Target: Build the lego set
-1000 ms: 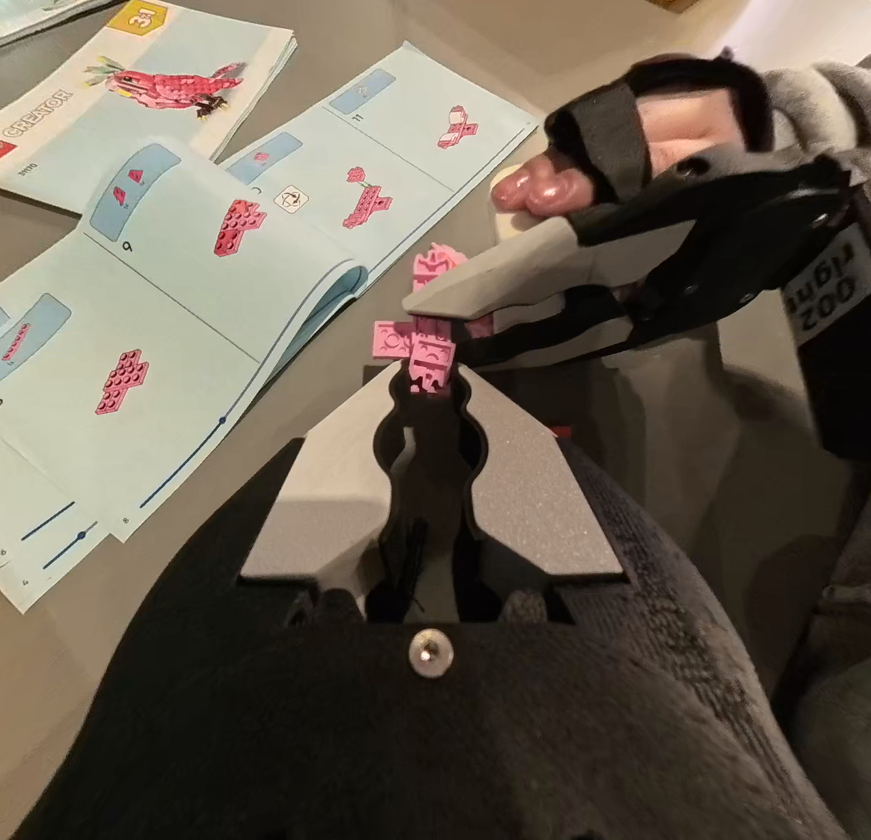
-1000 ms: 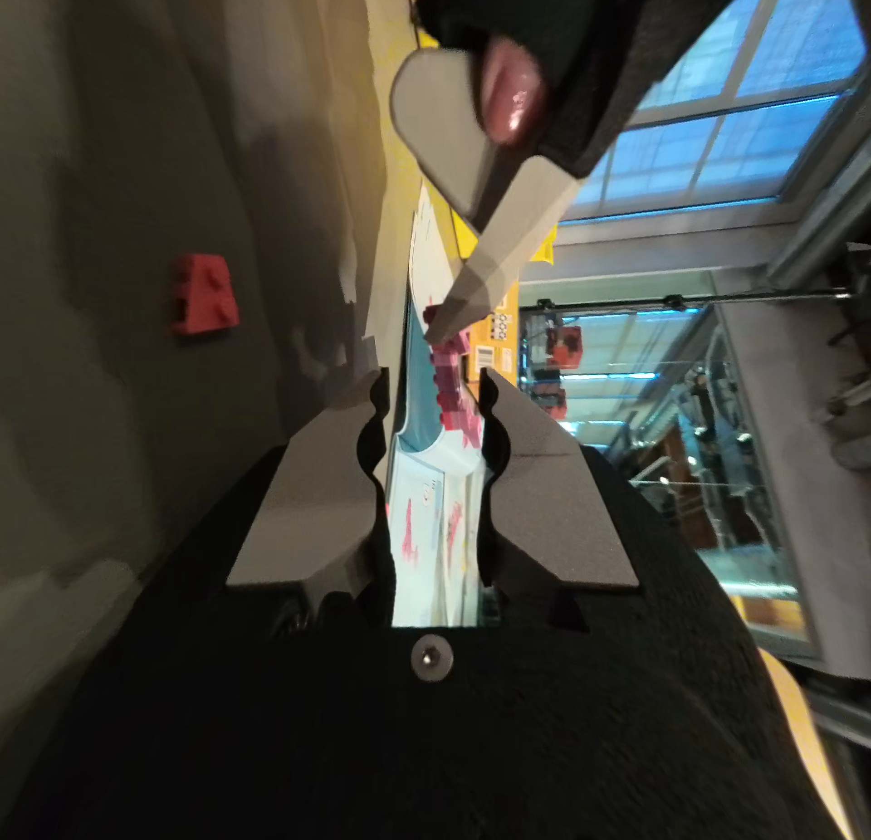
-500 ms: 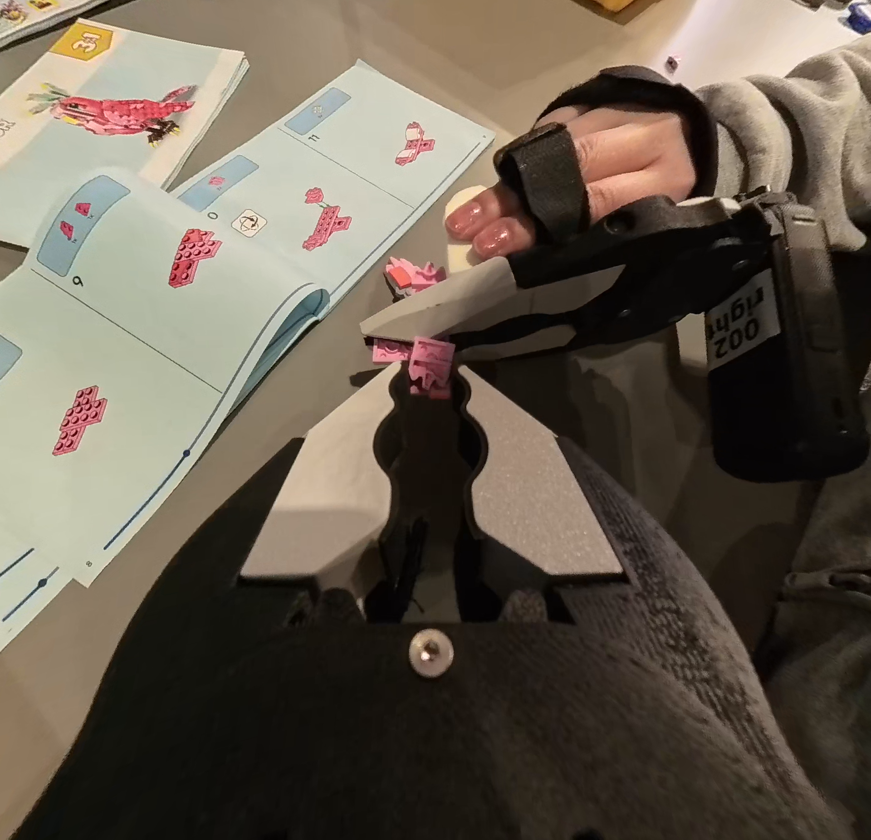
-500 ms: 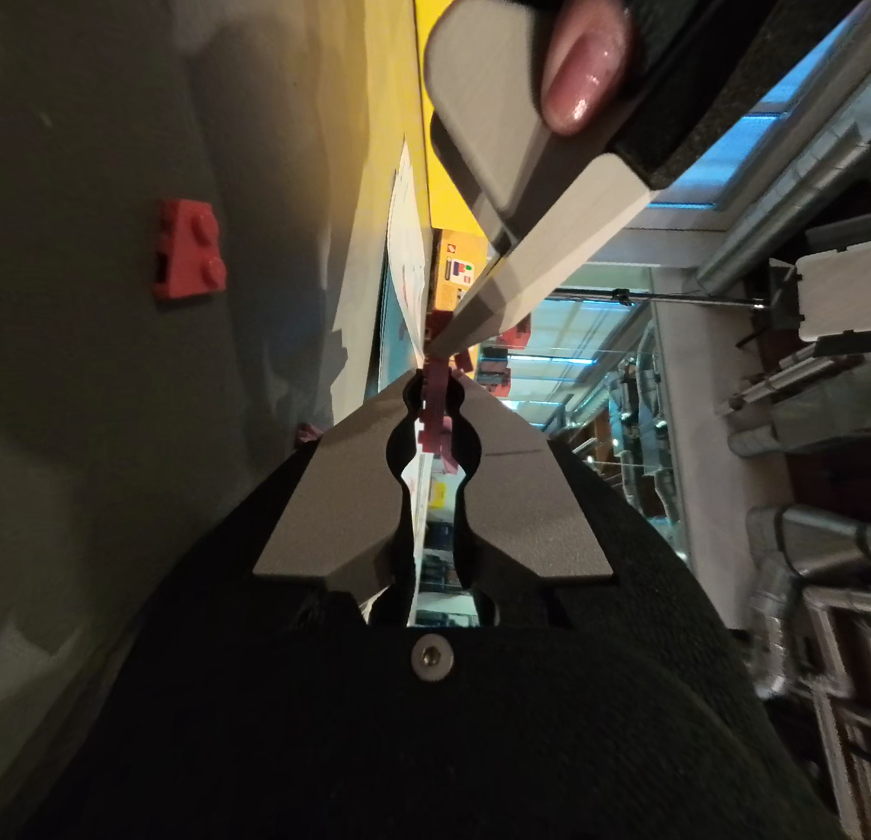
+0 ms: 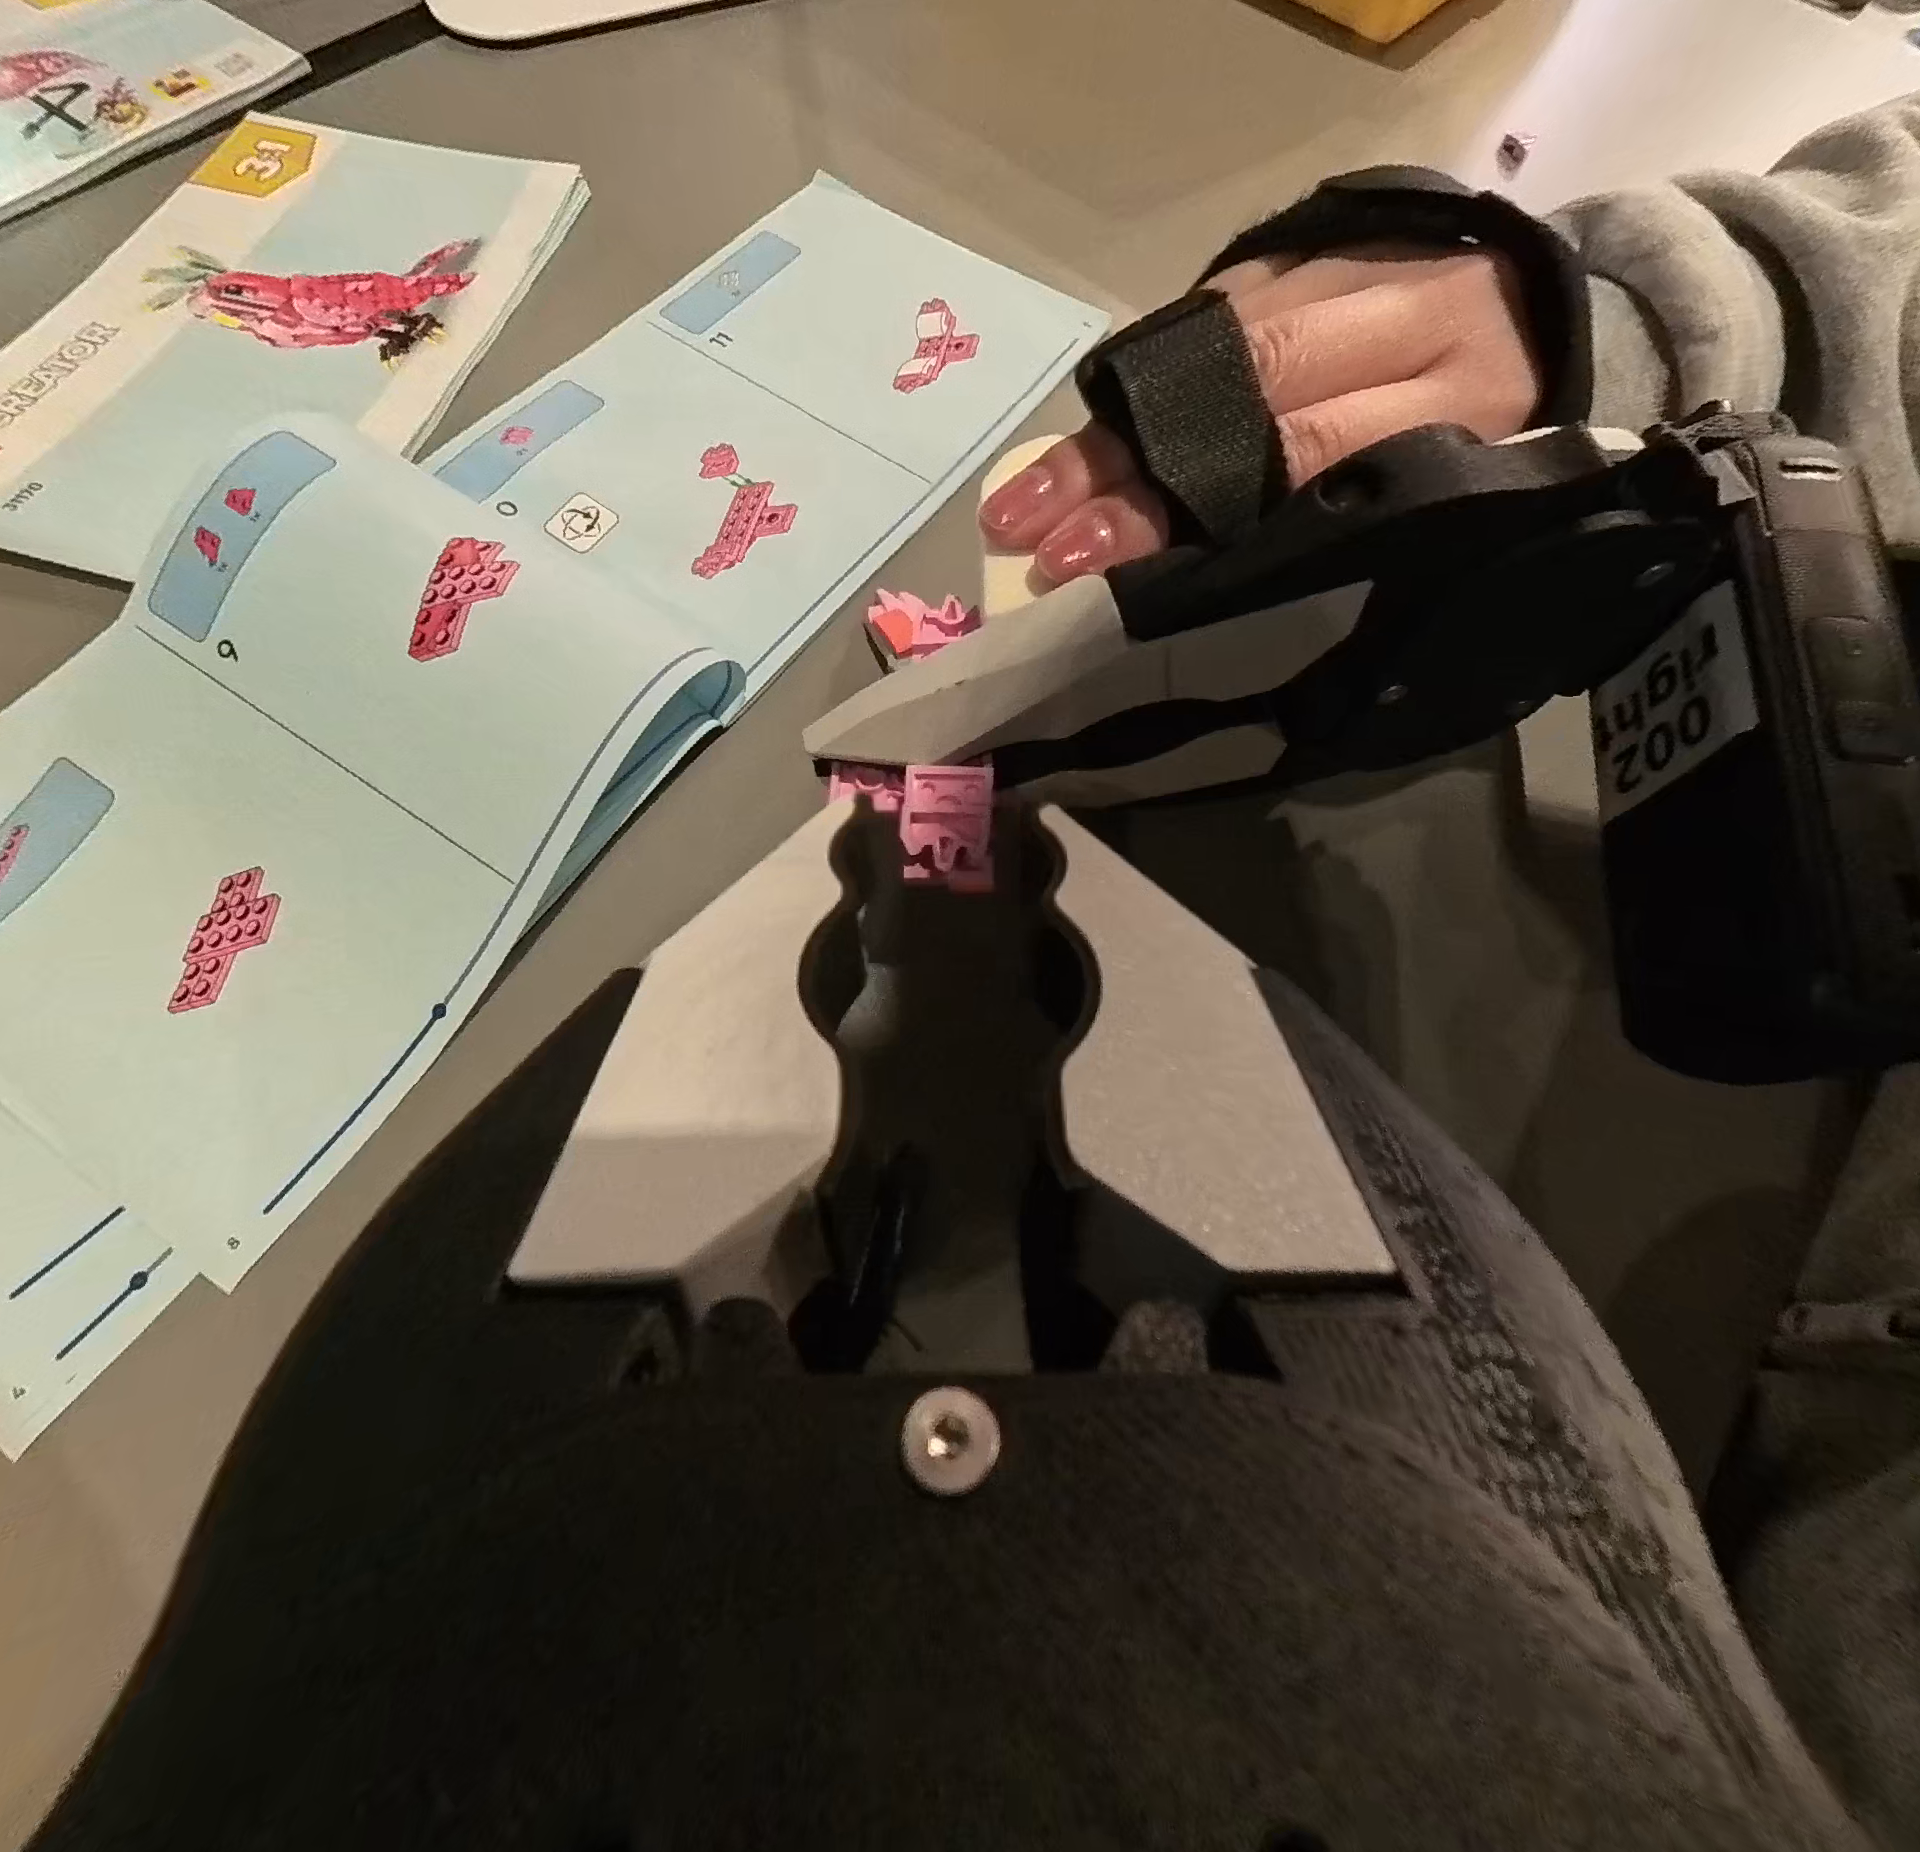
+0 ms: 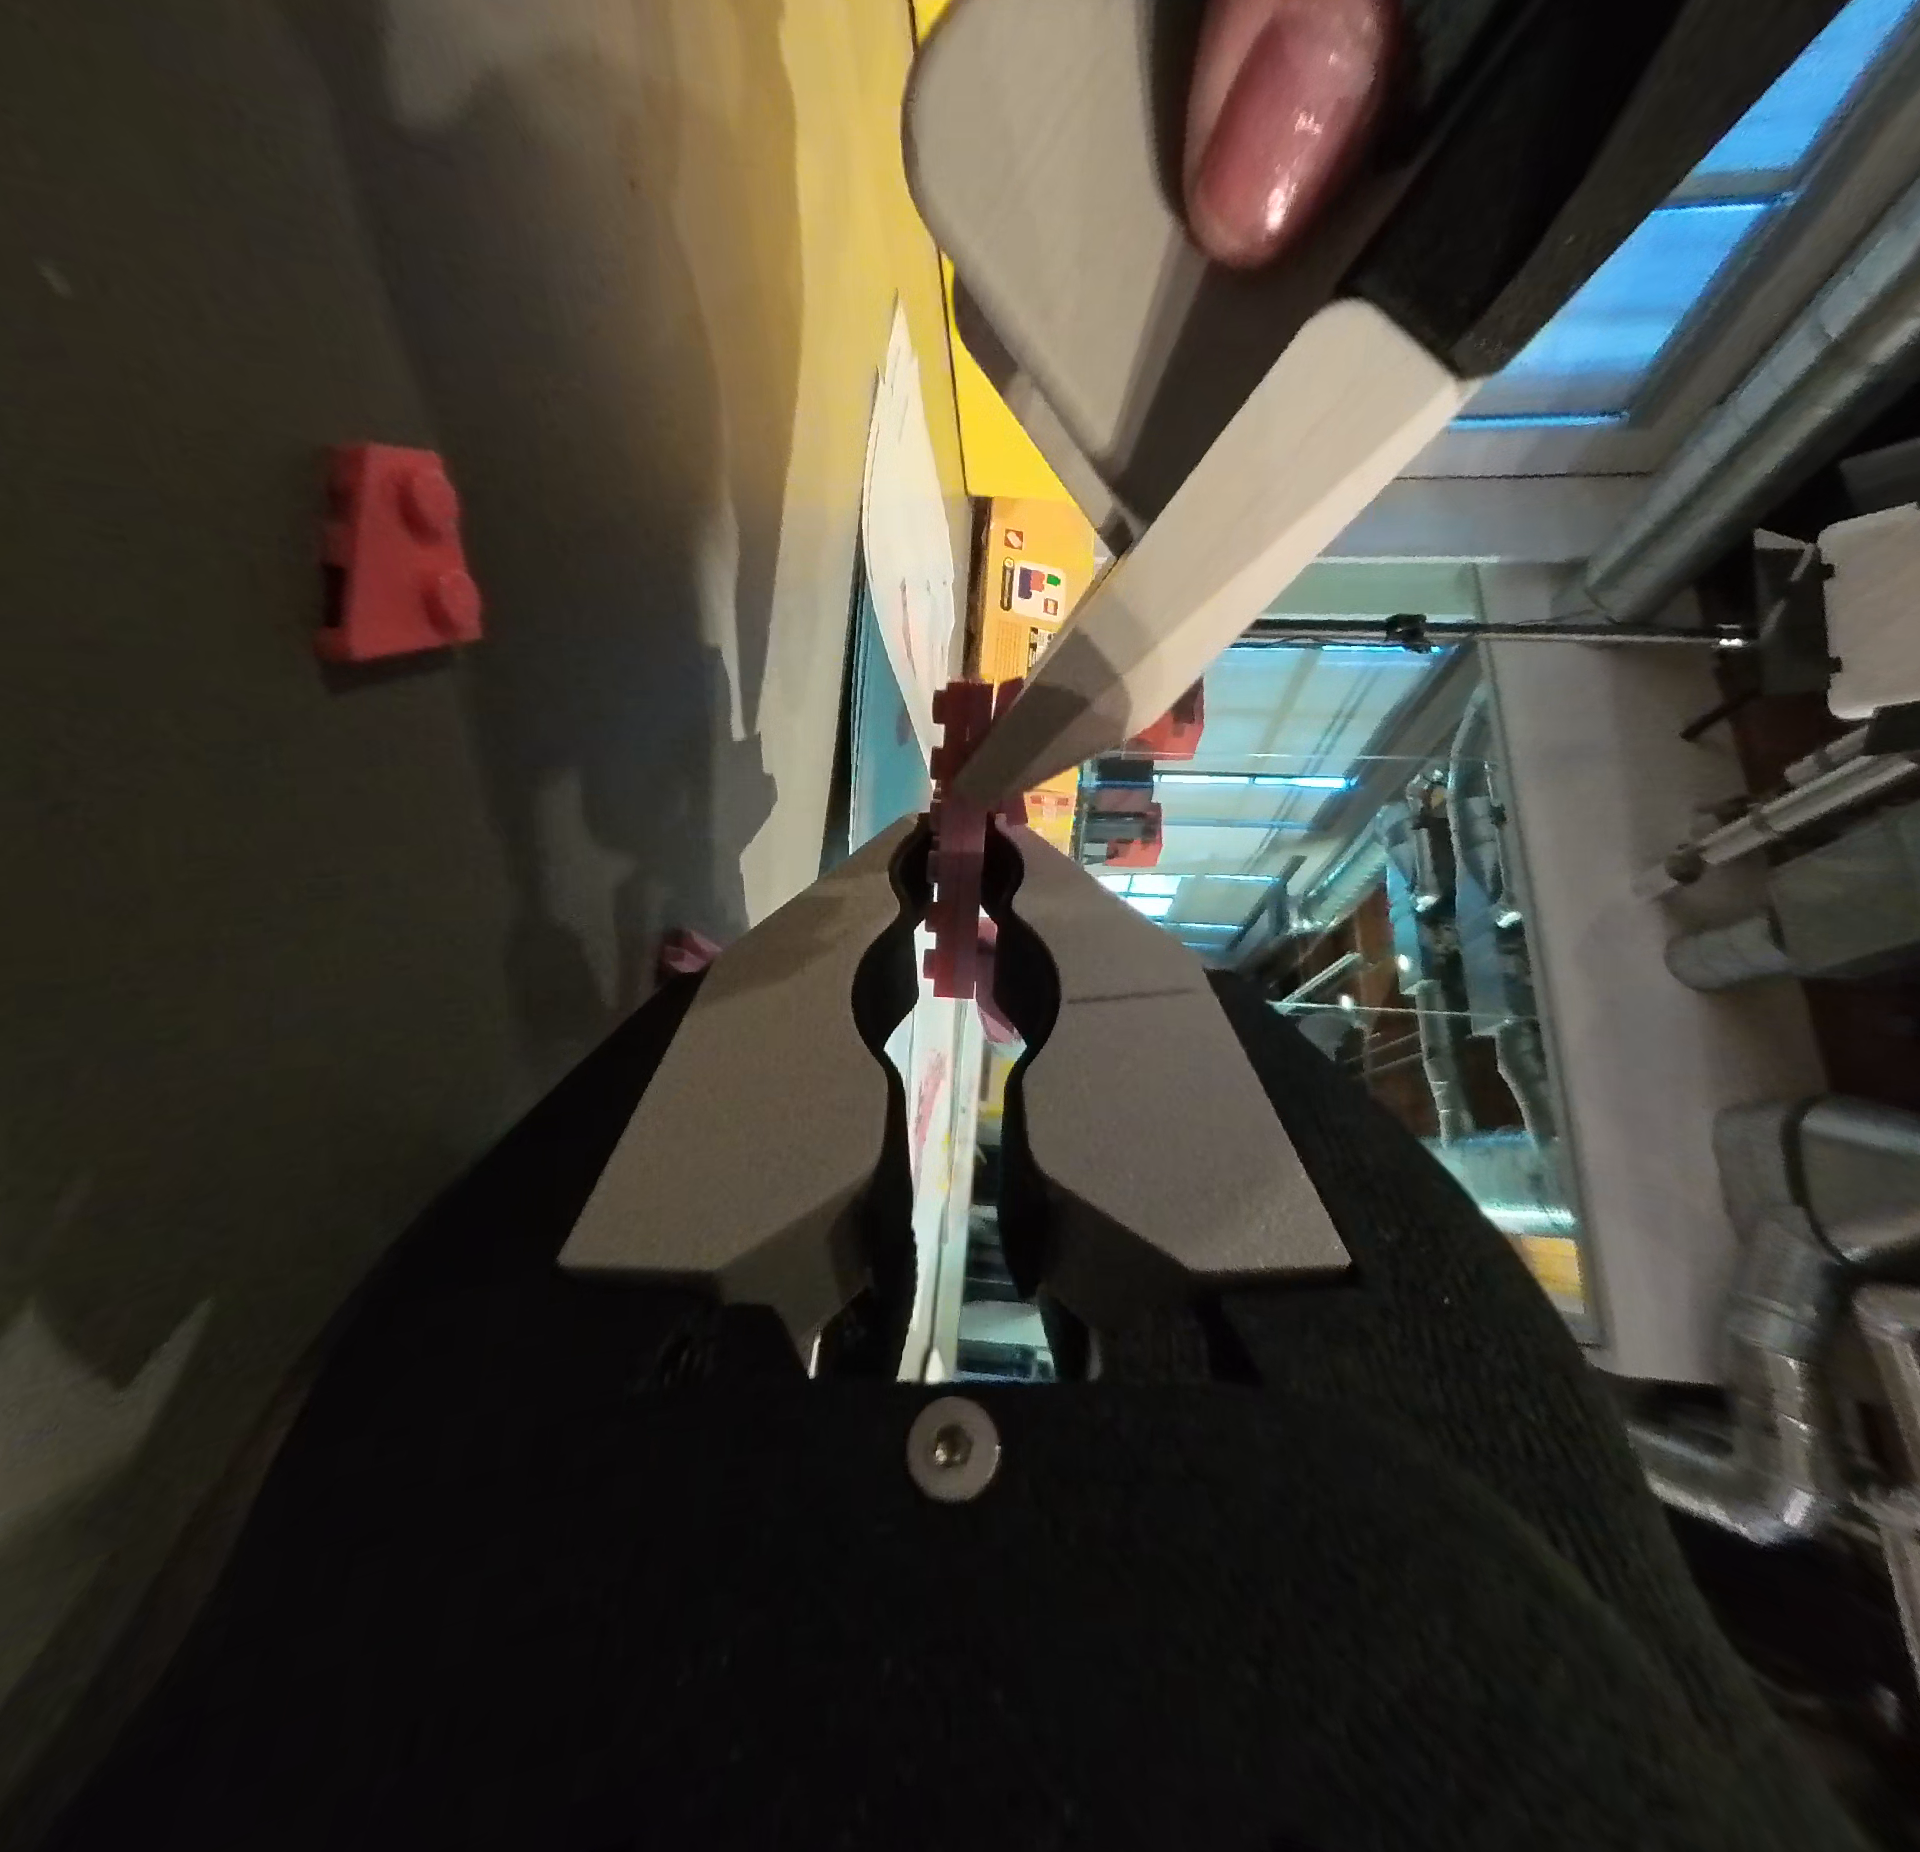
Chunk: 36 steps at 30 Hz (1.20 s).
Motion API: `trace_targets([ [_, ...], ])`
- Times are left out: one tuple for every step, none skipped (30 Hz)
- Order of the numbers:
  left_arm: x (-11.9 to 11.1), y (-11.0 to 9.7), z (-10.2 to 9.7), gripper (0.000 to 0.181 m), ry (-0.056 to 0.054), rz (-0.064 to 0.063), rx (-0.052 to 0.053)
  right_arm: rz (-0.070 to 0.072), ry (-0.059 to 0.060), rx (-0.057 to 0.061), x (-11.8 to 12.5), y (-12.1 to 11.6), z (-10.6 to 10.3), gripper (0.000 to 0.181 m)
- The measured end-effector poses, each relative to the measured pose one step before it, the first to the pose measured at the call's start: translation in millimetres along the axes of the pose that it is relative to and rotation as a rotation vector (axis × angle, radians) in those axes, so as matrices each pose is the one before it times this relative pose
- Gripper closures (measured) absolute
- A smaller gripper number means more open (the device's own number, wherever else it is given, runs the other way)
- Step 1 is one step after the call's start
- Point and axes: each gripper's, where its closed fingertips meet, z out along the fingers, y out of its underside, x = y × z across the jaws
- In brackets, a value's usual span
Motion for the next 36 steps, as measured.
trace_targets([
  [0.39,-0.56,-0.83,0.15,-0.0025,0.011,0.0053,0.0031,0.0008,-0.0005,0.32,0.46,0.01,0.175],
  [0.08,-1.1,-1.56,0.144,-0.0068,0.0198,0.0113,0.0056,-0.0018,0.0,-0.03,0.28,0.02,0.175],
  [0.11,-1.94,-1.92,0.137,-0.0098,0.0329,0.019,0.0072,-0.0021,0.001,-0.08,0.23,0.08,0.175],
  [0.87,-2.1,-2.23,0.131,-0.0092,0.051,0.0242,0.0054,-0.0015,0.0003,0.15,0.32,0.13,0.175],
  [0.14,-2.01,-2.07,0.123,-0.0181,0.0714,0.0252,0.0053,-0.0034,0.0002,-0.41,0.24,0.16,0.175],
  [-0.4,-2.35,-1.75,0.116,-0.0286,0.1012,0.0344,0.0054,-0.0036,0.0018,-0.36,0.02,0.06,0.175],
  [-1.67,-0.24,-1.33,0.115,-0.0421,0.1198,0.0294,0.0029,-0.0021,0.0005,-0.18,0.0,0.1,0.175],
  [-1.6,2.13,-0.27,0.114,-0.0467,0.129,0.0148,0.0008,-0.0003,0.0018,0.07,-0.27,-0.1,0.175],
  [-1.21,3.45,0.27,0.113,-0.0505,0.1368,0.0024,-0.0002,-0.0007,0.0023,-0.15,-0.52,-0.23,0.175],
  [-0.02,3.56,0.55,0.113,-0.0497,0.138,-0.0032,-0.0017,0.0,0.0016,-0.14,-0.51,-0.16,0.175],
  [3.06,2.76,0.78,0.114,-0.0312,0.134,-0.0052,-0.0025,0.0,0.0022,-0.1,-0.59,-0.21,0.175],
  [4.1,1.93,1.19,0.117,-0.0254,0.1191,-0.0062,-0.0017,-0.0016,0.0024,-0.47,-0.61,-0.09,0.175],
  [3.25,0.8,1.45,0.12,-0.0265,0.0961,-0.0037,-0.0012,-0.0016,0.0006,-0.35,-0.17,0.07,0.175],
  [4.49,-0.53,1.22,0.121,-0.0084,0.0701,0.0033,-0.0009,-0.0006,0.0017,-0.26,-0.42,-0.05,0.175],
  [2.83,-1.09,1.07,0.124,-0.0076,0.0432,0.003,0.0004,-0.0003,0.0036,-0.04,-0.61,-0.16,0.175],
  [1.42,-0.61,1.13,0.126,-0.0041,0.0251,-0.0016,0.0007,-0.0008,0.0023,-0.04,-0.53,-0.26,0.175],
  [-0.02,-0.46,1.05,0.128,-0.0056,0.0135,-0.001,0.0003,-0.0017,0.0028,-0.23,-0.61,-0.21,0.175],
  [-1.38,-0.14,0.99,0.131,-0.0083,0.0041,-0.0006,-0.001,-0.0007,0.0034,-0.21,-0.77,-0.14,0.175],
  [-1.12,-0.02,0.78,0.133,-0.0026,0.0004,0.0005,-0.0013,-0.0013,0.0022,-0.27,-0.61,-0.22,0.175],
  [-1.87,-0.1,0.44,0.135,-0.0078,-0.0023,0.0009,0.0,-0.0021,0.0021,-0.46,-0.6,-0.12,0.175],
  [-1.51,-0.36,0.07,0.137,-0.0064,0.0003,0.0017,-0.0004,-0.0014,0.0029,-0.25,-0.61,-0.19,0.175],
  [-0.51,-0.77,-0.19,0.14,-0.0024,0.0047,0.0043,-0.0002,-0.0002,0.0021,-0.08,-0.5,-0.24,0.175],
  [0.4,-0.95,-0.21,0.142,0.0009,0.0045,0.0055,0.0002,-0.0008,0.002,-0.08,-0.49,-0.17,0.175],
  [1.29,0.01,0.22,0.144,0.0068,0.0001,0.0018,0.0005,-0.0006,0.0025,-0.09,-0.57,-0.22,0.175],
  [2.09,1.39,0.92,0.145,0.012,-0.0019,-0.0032,-0.0002,-0.0013,0.0031,-0.16,-0.65,-0.29,0.175],
  [1.77,1.31,0.74,0.146,0.0097,-0.0014,-0.0018,-0.0003,-0.0037,0.0022,-0.67,-0.62,-0.21,0.175],
  [0.34,0.3,0.01,0.148,0.0014,-0.0016,0.0037,0.0004,-0.0077,-0.0006,-1.39,0.01,0.1,0.175],
  [-0.39,0.04,-0.3,0.152,-0.0004,-0.0035,0.0034,-0.0017,-0.0073,0.0035,-1.57,-0.56,-0.05,0.175],
  [-0.91,-0.29,-0.56,0.157,-0.0021,-0.0037,0.0053,-0.0028,-0.0045,0.0031,-0.93,-0.63,-0.19,0.175],
  [-0.85,-0.46,-0.9,0.162,-0.001,-0.0009,0.0074,-0.0019,-0.0048,0.0034,-0.85,-0.69,-0.31,0.175],
  [0.58,-0.15,-0.93,0.164,0.0085,-0.0017,0.008,0.001,-0.0035,0.0027,-0.53,-0.3,-0.23,0.175],
  [0.61,-0.19,-0.72,0.164,0.0086,-0.007,0.007,0.0028,-0.0054,0.0038,-0.72,-0.37,-0.2,0.175],
  [0.29,-0.02,-0.86,0.164,0.0073,-0.0049,0.005,0.0021,-0.0061,0.0039,-0.96,-0.27,-0.16,0.175],
  [0.55,0.43,-0.74,0.164,0.0081,0.0007,0.0018,-0.0003,-0.0019,0.0022,-0.24,-0.24,-0.36,0.175],
  [0.54,0.59,-0.75,0.165,0.0068,0.0025,0.0018,-0.0015,-0.0015,0.0008,-0.26,-0.12,-0.22,0.175],
  [1.05,0.01,-0.72,0.165,0.0082,0.0026,0.0042,-0.0027,-0.0038,0.0033,-0.84,-0.57,-0.17,0.175],
])
